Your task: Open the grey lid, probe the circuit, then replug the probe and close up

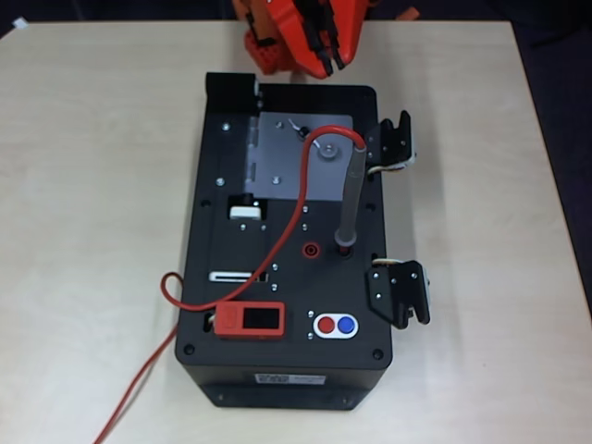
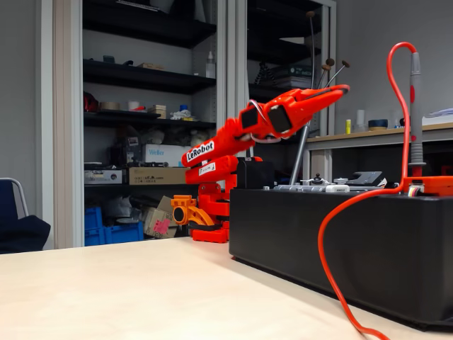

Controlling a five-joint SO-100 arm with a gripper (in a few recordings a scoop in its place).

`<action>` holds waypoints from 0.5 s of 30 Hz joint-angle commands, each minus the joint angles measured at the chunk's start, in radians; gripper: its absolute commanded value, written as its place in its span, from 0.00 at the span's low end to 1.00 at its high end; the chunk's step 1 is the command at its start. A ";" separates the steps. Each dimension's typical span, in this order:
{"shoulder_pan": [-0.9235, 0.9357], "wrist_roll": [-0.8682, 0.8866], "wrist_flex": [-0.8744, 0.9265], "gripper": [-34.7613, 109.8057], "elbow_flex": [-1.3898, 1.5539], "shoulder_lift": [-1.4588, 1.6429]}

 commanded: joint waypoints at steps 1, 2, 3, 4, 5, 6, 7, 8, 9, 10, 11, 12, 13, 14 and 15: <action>-0.009 0.069 -0.124 0.24 0.021 0.015; -0.006 0.080 -0.155 0.24 0.021 0.015; -0.009 0.100 -0.184 0.24 0.021 0.015; -0.009 0.114 -0.218 0.24 0.021 0.015; -0.009 0.132 -0.253 0.24 0.021 0.015; -0.011 0.147 -0.293 0.24 0.021 0.015; -0.011 0.155 -0.334 0.24 0.021 0.015; -0.009 0.169 -0.374 0.24 0.021 0.015; -0.011 0.189 -0.414 0.24 0.021 0.015; -0.012 0.195 -0.462 0.24 0.021 0.015; -0.008 0.204 -0.509 0.24 0.021 0.015; -0.006 0.215 -0.555 0.24 0.021 0.015; -0.006 0.233 -0.601 0.24 0.021 0.015; -0.006 0.238 -0.653 0.24 0.021 0.015; 0.003 0.249 -0.707 0.24 0.021 0.015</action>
